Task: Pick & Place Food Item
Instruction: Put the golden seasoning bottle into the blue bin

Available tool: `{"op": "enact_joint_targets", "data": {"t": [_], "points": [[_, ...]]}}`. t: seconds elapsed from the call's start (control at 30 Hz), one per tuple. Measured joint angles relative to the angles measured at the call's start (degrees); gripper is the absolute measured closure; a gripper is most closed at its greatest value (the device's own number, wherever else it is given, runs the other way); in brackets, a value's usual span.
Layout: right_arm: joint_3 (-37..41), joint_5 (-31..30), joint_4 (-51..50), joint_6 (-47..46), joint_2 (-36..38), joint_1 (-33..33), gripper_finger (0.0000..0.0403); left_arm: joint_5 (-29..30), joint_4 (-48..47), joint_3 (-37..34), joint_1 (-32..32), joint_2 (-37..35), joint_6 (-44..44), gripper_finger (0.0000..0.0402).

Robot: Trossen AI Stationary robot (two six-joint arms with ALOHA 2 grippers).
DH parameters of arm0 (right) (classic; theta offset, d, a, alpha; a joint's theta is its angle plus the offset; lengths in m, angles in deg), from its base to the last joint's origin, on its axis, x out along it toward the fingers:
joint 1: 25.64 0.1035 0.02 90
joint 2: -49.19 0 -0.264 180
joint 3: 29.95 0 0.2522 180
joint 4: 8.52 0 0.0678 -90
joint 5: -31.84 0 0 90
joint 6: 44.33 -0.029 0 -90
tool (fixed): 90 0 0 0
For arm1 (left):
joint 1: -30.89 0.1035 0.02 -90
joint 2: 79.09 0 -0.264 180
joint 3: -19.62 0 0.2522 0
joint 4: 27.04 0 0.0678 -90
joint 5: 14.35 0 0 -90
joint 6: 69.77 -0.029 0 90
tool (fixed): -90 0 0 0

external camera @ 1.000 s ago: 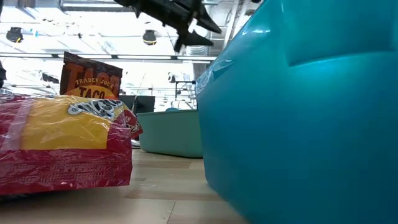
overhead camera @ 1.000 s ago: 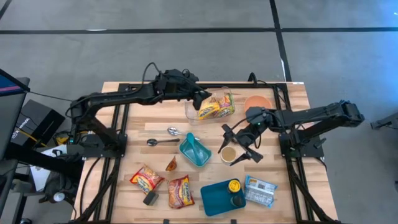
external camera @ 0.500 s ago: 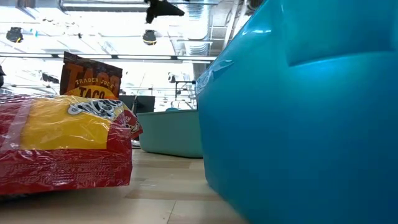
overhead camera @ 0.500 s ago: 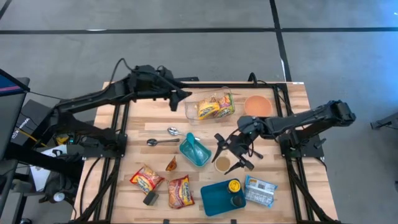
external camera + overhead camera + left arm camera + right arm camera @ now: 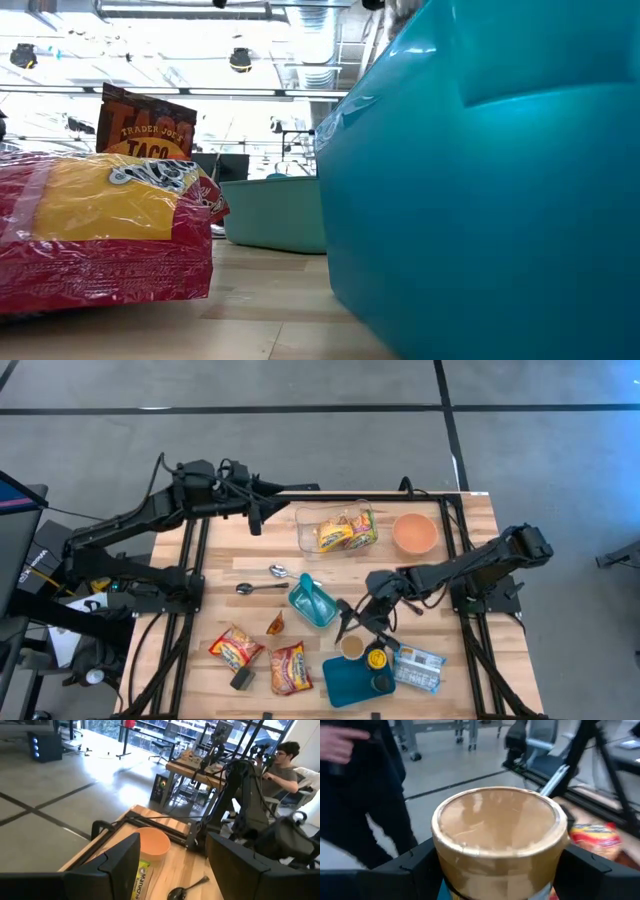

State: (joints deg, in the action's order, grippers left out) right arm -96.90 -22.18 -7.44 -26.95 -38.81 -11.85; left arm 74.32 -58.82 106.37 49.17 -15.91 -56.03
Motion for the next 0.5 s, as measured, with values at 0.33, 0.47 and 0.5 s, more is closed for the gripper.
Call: {"op": "enact_joint_targets", "data": {"t": [0.33, 0.47, 0.5], "points": [[-2.3, 1.9, 1.5, 0.7, -6.0, 2.3, 0.0112, 0.0, 0.0, 0.0, 0.0, -0.2, 0.0, 0.018], [-3.2, 3.3, 2.1, 0.7, -7.5, 2.7, 0.0112, 0.0, 0.0, 0.0, 0.0, -0.2, 0.0, 0.018], [-3.1, 3.5, 1.6, 0.7, -7.8, 2.8, 0.0112, 0.0, 0.0, 0.0, 0.0, -0.2, 0.0, 0.018]]}}
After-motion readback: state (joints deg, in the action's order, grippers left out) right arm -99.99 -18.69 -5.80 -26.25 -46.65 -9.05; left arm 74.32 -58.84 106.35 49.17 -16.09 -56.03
